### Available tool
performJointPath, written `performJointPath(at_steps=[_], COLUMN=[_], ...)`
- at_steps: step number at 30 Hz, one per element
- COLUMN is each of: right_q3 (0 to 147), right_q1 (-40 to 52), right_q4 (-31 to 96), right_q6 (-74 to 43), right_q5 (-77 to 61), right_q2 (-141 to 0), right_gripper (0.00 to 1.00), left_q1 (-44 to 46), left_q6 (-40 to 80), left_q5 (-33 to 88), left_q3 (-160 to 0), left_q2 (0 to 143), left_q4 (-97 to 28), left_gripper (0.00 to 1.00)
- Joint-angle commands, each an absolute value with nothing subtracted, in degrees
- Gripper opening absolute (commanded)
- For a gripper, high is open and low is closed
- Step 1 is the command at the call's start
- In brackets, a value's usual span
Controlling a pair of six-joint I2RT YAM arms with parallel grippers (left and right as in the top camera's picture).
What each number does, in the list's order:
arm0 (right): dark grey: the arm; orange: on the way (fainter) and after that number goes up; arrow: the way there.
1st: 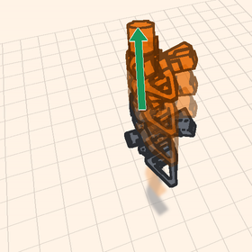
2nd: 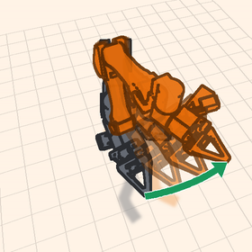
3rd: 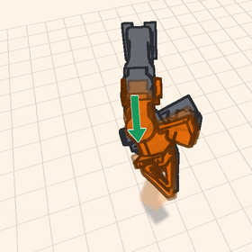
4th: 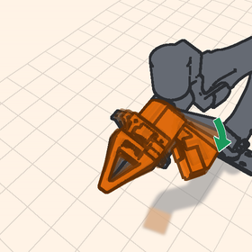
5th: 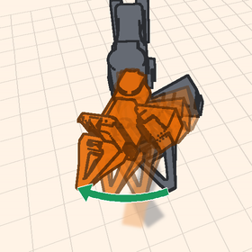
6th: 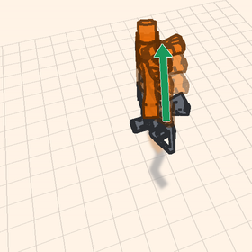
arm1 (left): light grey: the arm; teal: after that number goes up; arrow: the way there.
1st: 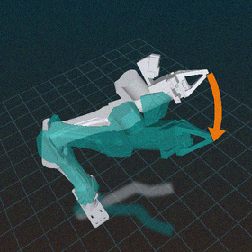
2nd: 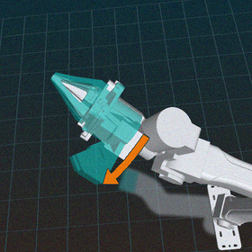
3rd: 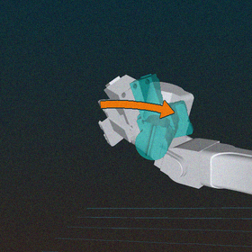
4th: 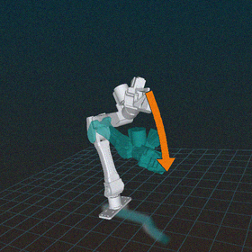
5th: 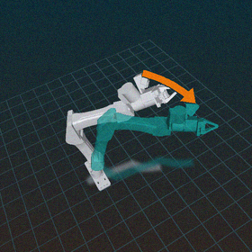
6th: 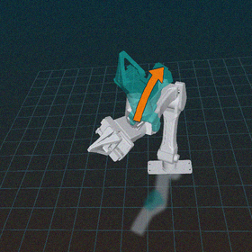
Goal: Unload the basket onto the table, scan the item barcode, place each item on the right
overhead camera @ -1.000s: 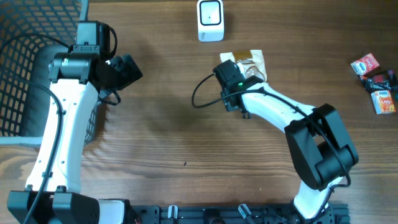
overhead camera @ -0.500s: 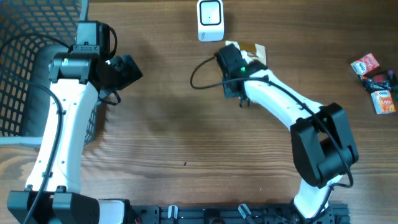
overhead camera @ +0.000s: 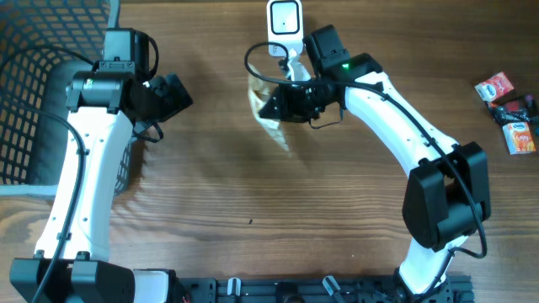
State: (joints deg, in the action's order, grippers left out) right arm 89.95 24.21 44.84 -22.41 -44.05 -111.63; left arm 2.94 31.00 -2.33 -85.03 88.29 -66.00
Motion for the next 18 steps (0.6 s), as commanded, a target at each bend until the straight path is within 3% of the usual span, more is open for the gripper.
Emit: performJointPath(at_steps=[1,6,8,9,12,15,18], right_q3=[91.37,80.18,72.73,71.09,70.06,72.69,79.92], right_q1=[24.40,24.40,23.68,23.03,19.00,13.54,11.70], right_q4=[42.72,38.22,30.55,28.71,31.22,39.18,50.19], right_q6=[-25.91,-33.23,-37.87,-38.19,-35.75,-28.71,-23.07], right_q5=[-60.31,-59.90,-59.83,-59.55,-46.22,-36.05,-27.46], right_q2=[-111.15,-111.18,-111.18,-111.18,-111.15,-111.11,-111.09], right_gripper=[0.14,0.15,0.28,0.29,0.43,0.72,0.77], left_q1=[2.72,2.72,2.72,2.72,2.72,2.72,2.72], left_q6=[31.99,31.99,31.99,31.99,31.99,31.99,31.99], left_q5=[-3.31,-3.31,-3.31,-3.31,-3.31,-3.31,-3.31], left_q3=[-85.08,-85.08,-85.08,-85.08,-85.08,-85.08,-85.08], left_q2=[88.53,88.53,88.53,88.53,88.53,88.53,88.53], left_q4=[-66.02,-66.04,-66.04,-66.04,-66.04,-66.04,-66.04], left_gripper=[1.00,1.00,1.00,1.00,1.00,1.00,1.00])
